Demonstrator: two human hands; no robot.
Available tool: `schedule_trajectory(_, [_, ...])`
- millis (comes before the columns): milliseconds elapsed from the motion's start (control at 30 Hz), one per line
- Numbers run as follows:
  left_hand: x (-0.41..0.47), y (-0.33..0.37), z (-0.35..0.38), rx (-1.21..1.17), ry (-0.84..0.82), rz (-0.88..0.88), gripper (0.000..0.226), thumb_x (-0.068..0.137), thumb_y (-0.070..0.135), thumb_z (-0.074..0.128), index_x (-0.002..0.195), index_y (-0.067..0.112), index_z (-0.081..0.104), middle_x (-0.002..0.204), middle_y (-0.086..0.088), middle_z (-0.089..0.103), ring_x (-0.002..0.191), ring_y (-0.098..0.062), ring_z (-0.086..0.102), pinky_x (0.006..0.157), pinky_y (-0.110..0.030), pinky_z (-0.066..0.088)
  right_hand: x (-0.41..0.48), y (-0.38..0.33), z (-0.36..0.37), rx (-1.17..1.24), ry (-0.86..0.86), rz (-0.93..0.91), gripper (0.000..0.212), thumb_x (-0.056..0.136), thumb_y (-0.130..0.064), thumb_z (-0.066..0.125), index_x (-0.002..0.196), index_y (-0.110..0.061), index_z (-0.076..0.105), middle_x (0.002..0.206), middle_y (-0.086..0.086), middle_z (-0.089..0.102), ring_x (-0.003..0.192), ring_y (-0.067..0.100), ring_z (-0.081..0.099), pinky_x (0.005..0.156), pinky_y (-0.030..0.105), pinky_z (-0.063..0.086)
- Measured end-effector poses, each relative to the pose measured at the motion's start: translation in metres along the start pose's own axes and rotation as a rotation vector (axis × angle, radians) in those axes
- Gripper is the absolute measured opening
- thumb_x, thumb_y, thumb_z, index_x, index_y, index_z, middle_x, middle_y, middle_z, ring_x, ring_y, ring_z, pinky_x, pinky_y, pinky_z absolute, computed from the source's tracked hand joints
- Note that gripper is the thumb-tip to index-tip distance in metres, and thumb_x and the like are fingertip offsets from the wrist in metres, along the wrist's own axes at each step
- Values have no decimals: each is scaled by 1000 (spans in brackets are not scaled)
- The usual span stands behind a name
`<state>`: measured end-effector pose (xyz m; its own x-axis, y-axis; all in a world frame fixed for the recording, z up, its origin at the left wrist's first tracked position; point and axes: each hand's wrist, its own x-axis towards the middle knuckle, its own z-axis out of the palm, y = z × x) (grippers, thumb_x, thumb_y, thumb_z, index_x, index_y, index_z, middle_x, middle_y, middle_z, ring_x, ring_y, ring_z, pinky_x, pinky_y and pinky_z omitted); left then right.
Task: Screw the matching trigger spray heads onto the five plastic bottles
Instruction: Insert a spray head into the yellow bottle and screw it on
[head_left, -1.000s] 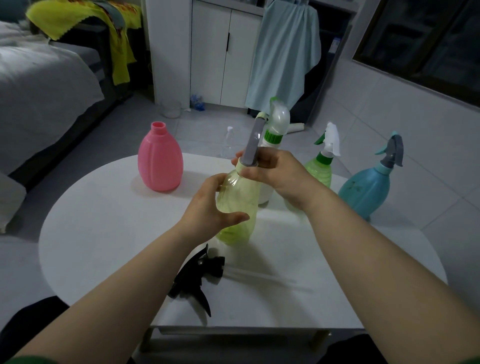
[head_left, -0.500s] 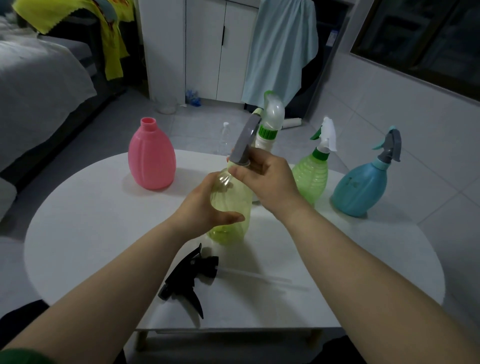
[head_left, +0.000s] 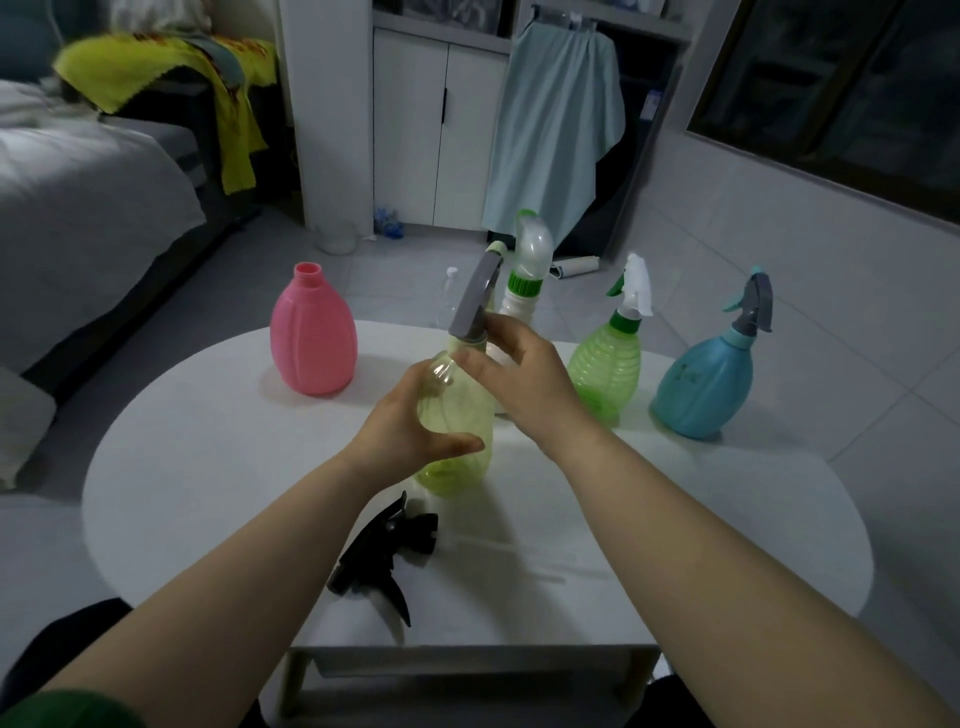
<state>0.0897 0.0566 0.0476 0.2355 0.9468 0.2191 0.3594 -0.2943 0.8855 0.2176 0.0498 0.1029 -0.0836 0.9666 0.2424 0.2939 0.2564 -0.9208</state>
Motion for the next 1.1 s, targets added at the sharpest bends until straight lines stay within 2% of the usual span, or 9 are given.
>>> schedule_trajectory(100, [-4,-2,-3,1,14,3,84,59,18,79,128,20,33,113,8,44,105,-5,41,86,-15,28,-16,21,-3,47,153,38,21,84,-25,55,104,-28,53,108,-12,55,104,3,50,87,16,38])
schedule_trajectory(167, [-5,-5,-3,6,39,-21,80,59,20,79,127,19,36,115,5,44,105,-9,41,89,-22,30,-27,43,-11,-41,251,114,18,87,-22,50,104,-24,56,109,-4,60,99,6,53,88,22,39])
schedule_trajectory(267, [-3,-7,-5,33,118,-38,75,59,23,79,122,15,40,110,3,44,101,-13,42,88,-27,33,-41,81,-20,-425,70,271,28,88,-17,45,114,-13,56,123,9,59,112,21,53,89,24,37])
schedule_trajectory(367, [7,-7,-9,70,226,-13,79,57,26,80,124,13,39,110,3,41,101,-14,43,89,-31,38,-48,101,-23,-611,-59,241,31,89,-21,44,116,-13,56,130,6,55,120,20,48,97,24,34])
schedule_trajectory(500, [33,-8,-16,97,376,-25,80,57,30,79,124,12,38,109,2,37,102,-17,42,89,-33,39,-48,108,-26,-612,-90,155,27,88,-18,47,110,-10,62,132,5,53,125,16,45,103,21,29])
schedule_trajectory(600, [52,-15,-15,91,410,-110,81,59,33,77,126,13,36,120,-6,41,111,-23,43,96,-39,40,-49,110,-30,-452,-57,170,23,86,-9,50,105,-6,64,127,8,57,122,16,47,92,8,27])
schedule_trajectory(700, [64,-24,-9,105,410,-160,81,61,32,77,128,12,34,130,-12,39,118,-28,41,102,-45,37,-46,111,-34,-336,-5,217,25,85,-2,48,104,-4,64,123,11,60,120,18,49,88,6,27])
schedule_trajectory(867, [70,-35,2,118,429,-188,84,64,34,74,131,13,28,134,-13,36,123,-30,38,105,-48,34,-49,119,-28,-510,-31,111,22,85,-13,53,103,-8,65,127,8,57,123,16,45,101,15,23])
schedule_trajectory(1100, [62,-35,5,111,413,-193,87,68,37,70,135,10,21,142,-14,30,131,-29,29,109,-47,27,-51,125,-28,-559,6,41,21,84,-11,55,100,-8,67,124,7,59,122,16,46,96,8,21])
